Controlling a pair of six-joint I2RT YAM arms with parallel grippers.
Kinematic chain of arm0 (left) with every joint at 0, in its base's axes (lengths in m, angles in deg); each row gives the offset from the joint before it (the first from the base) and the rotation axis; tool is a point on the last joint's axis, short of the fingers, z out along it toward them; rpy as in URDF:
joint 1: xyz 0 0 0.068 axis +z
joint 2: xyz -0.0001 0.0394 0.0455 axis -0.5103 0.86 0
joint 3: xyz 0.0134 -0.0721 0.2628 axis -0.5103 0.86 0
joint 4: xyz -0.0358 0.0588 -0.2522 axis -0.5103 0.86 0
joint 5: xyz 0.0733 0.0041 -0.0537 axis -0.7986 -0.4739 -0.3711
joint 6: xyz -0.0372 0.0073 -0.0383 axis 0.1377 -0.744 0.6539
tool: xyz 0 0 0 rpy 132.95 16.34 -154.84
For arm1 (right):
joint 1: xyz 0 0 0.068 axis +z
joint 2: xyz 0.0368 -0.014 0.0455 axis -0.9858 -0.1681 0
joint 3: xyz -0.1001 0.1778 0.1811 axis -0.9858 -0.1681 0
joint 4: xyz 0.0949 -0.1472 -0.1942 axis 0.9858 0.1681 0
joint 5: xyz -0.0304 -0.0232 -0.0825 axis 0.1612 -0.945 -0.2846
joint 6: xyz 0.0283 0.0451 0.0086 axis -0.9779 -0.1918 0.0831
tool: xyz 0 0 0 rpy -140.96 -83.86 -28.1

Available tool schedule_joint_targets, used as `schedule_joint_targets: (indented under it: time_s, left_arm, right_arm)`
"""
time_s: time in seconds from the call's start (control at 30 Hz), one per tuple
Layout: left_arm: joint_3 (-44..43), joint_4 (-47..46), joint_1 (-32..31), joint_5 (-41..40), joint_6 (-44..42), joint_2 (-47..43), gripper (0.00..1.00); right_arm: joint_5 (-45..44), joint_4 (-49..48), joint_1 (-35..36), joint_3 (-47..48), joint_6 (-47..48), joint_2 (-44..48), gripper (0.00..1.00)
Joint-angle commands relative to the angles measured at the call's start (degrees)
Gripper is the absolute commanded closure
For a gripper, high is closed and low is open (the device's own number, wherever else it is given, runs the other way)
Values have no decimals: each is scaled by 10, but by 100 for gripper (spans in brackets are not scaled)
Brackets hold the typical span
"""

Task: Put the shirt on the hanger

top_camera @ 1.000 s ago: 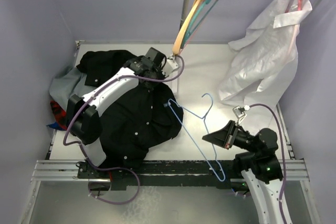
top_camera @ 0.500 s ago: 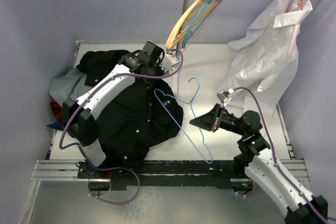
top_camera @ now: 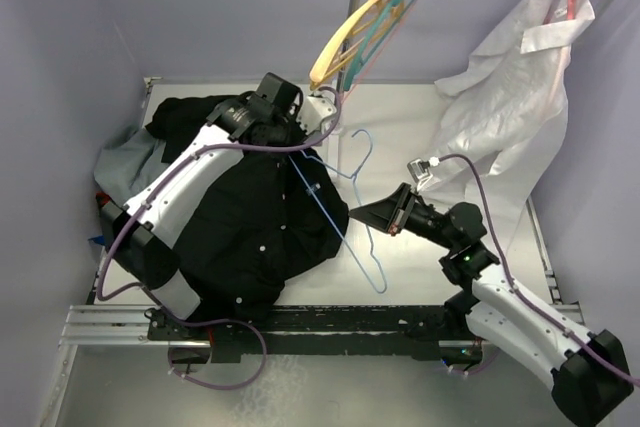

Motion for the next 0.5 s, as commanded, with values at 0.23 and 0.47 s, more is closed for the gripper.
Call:
schedule_joint_targets:
  time_s: [0.23,0.47]
  left_arm:
    - [8,42,0,91,-5,-72,100]
    - [70,52,0,131,-12,-115,100]
  right_arm:
    - [-158,-278,123,-9,-13,-136,100]
    - [-219,-361,143,-16,8,-170,100]
